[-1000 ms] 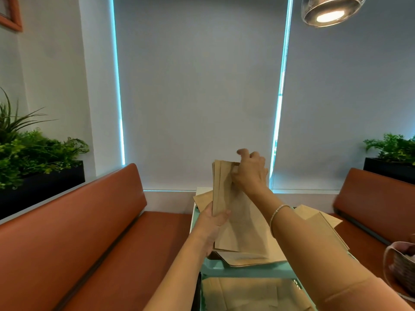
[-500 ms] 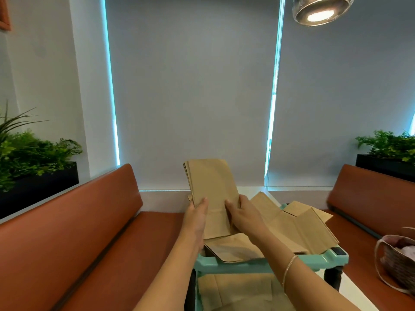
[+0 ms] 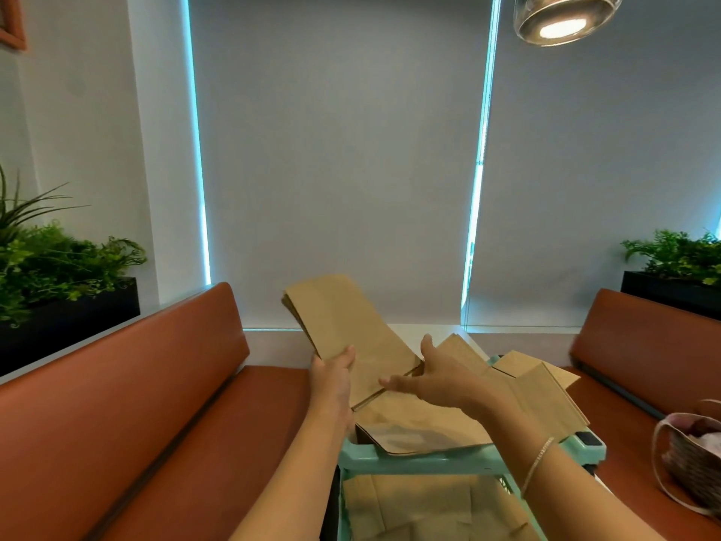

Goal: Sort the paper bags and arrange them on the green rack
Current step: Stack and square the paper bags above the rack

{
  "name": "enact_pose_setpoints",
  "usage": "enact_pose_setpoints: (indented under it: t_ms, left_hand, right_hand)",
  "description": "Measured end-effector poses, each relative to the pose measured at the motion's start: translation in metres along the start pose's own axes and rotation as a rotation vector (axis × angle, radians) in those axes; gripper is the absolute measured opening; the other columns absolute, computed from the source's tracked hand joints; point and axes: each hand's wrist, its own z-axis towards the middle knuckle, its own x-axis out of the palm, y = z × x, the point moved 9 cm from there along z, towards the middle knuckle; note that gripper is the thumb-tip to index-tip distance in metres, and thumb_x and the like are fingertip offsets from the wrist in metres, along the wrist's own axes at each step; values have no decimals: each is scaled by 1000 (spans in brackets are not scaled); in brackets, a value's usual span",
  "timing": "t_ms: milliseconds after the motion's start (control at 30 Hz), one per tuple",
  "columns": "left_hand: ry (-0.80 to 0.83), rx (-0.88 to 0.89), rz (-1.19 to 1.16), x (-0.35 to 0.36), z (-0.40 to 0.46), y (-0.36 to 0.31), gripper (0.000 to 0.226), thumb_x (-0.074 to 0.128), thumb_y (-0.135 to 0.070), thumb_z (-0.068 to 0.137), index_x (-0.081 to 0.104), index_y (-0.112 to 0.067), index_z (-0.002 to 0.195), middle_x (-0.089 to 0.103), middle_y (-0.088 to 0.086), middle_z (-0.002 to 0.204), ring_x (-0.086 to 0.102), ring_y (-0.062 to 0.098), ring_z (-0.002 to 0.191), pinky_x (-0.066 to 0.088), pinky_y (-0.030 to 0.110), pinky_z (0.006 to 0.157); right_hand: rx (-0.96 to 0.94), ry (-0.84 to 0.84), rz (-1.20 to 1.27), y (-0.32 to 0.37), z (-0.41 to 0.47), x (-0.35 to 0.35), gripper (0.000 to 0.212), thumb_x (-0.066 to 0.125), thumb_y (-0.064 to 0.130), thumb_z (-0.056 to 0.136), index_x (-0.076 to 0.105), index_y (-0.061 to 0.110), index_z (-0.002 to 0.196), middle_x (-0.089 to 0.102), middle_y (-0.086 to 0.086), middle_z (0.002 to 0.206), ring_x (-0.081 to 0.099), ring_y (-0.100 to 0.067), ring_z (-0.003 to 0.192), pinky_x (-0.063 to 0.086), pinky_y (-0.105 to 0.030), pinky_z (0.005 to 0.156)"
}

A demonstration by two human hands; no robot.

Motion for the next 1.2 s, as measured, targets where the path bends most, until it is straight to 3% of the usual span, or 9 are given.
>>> enact_pose_setpoints:
  t_ms: [67, 133, 267, 533, 667, 833, 1000, 1100, 1200]
  left_hand:
    - [-41, 8, -18, -4, 1, -2, 27, 53, 0, 92, 50, -10, 117, 61, 12, 109, 59, 31, 103, 50, 44, 88]
    - [-48, 0, -17, -5, 0, -2, 29, 53, -1, 92, 49, -9, 120, 60, 14, 115, 58, 31, 107, 48, 47, 93]
    - [-31, -1, -6, -1, -1, -1, 23, 52, 1, 93, 49, -13, 110, 60, 14, 115, 57, 24, 98, 48, 41, 90]
    - [-24, -13, 11, -3, -2, -1, 23, 53, -2, 93, 47, -15, 111, 59, 9, 110, 56, 21, 98, 47, 39, 85]
    - [-32, -27, 3, -5, 0, 1, 22, 54, -3, 92, 48, -16, 109, 60, 10, 111, 58, 25, 102, 47, 43, 93]
    - [-18, -46, 15, -4, 3, 5, 19, 55, -4, 91, 52, -17, 104, 62, 12, 114, 59, 31, 108, 45, 52, 98]
    - [-15, -53, 21, -5, 5, 8, 18, 56, -4, 91, 52, -18, 102, 63, 13, 113, 60, 31, 107, 46, 53, 97]
    - [-11, -45, 16, -5, 9, 10, 19, 56, -2, 91, 53, -17, 102, 64, 13, 112, 61, 30, 106, 46, 52, 97]
    - [13, -56, 38, -2, 9, 13, 22, 56, -1, 90, 54, -9, 110, 64, 14, 113, 62, 29, 102, 49, 47, 92]
  right_hand:
    - [22, 87, -123, -3, -10, 2, 127, 73, 65, 56, 6, 11, 149, 46, -11, 139, 46, -26, 124, 40, -35, 100]
    - [18, 188, -250, -2, -22, 9, 111, 75, 61, 59, 23, 10, 143, 46, -8, 139, 44, -25, 125, 37, -36, 104]
    - [-1, 300, -450, 3, -35, 28, 102, 71, 62, 66, 30, 13, 145, 45, -3, 143, 42, -24, 129, 34, -40, 108]
    - [-100, 290, -408, 23, -40, 30, 44, 69, 31, 79, 65, 12, 119, 65, 0, 117, 60, -17, 97, 51, -27, 83]
    - [-220, 182, -428, 33, -41, 16, 23, 61, 19, 84, 74, 12, 103, 71, -2, 103, 55, -7, 81, 48, -22, 77]
    - [-244, 67, -393, 39, -45, -24, 20, 71, 14, 78, 75, 23, 96, 71, 10, 94, 61, -8, 91, 51, -25, 88]
    - [-289, -104, -309, 60, -63, -87, 17, 77, 8, 72, 77, 21, 82, 71, 8, 79, 61, -2, 72, 48, -13, 72]
    - [-325, -279, -343, 71, -74, -132, 27, 74, 1, 72, 76, 28, 72, 72, 13, 72, 62, 0, 72, 45, -2, 65]
    - [-412, -595, -204, 81, -91, -175, 40, 65, -9, 75, 73, 30, 68, 68, 16, 63, 61, 0, 68, 41, 5, 63]
